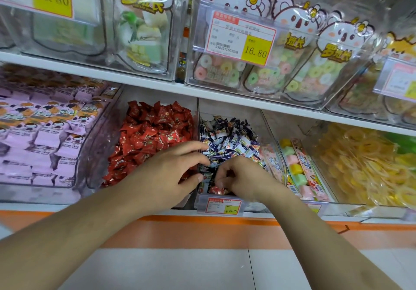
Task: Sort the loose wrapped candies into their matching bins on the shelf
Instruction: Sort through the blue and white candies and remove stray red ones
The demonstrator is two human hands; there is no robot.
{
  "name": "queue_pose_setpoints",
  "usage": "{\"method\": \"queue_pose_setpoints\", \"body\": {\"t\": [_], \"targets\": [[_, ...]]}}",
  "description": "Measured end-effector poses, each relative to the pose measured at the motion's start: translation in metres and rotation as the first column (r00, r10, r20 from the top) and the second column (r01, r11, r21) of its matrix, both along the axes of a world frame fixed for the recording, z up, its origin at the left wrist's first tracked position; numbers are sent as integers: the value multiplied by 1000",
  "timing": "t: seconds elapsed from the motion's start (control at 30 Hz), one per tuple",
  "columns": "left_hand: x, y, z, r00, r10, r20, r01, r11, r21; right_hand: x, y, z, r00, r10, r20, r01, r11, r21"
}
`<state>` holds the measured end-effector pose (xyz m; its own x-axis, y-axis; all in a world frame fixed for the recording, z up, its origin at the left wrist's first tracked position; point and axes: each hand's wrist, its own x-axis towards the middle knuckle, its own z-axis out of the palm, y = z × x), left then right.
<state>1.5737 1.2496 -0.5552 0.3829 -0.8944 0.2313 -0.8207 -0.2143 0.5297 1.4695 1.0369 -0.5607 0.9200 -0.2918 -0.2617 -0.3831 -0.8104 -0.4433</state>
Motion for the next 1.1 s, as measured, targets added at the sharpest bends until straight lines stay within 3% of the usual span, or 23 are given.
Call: {"method": "queue_pose_setpoints", "body": {"t": [0.27, 0.6, 0.77, 0.83, 0.93, 1.0, 1.03, 1.1], "targets": [[-2, 0, 0, 999, 26, -31, -26, 1000, 6, -7, -8, 6, 949, -215, 230, 172, 966, 192], [-14, -20, 9, 930, 256, -264, -308, 934, -178, -4, 32, 49, 882, -182, 435, 25, 939, 343], [-7, -7, 23, 871, 319, -374, -406, 896, -181, -9, 27, 50, 852, -294, 433, 117, 913, 390], [3, 2, 26, 845, 406, -348, -482, 861, -166, -11, 13, 45, 853, -309, 421, 199, 938, 286], [15, 13, 20, 830, 517, -207, -540, 839, -66, -14, -7, 32, 911, -229, 344, 289, 948, -134], [17, 15, 17, 863, 497, -93, -504, 861, -71, -13, -11, 22, 933, -187, 307, 283, 908, -310], [15, 14, 18, 892, 449, -56, -452, 888, -85, -13, -10, 19, 932, -171, 321, 274, 909, -313], [9, 8, 17, 950, 311, -9, -311, 948, -67, -9, -3, 18, 926, -151, 345, 210, 968, -140]]}}
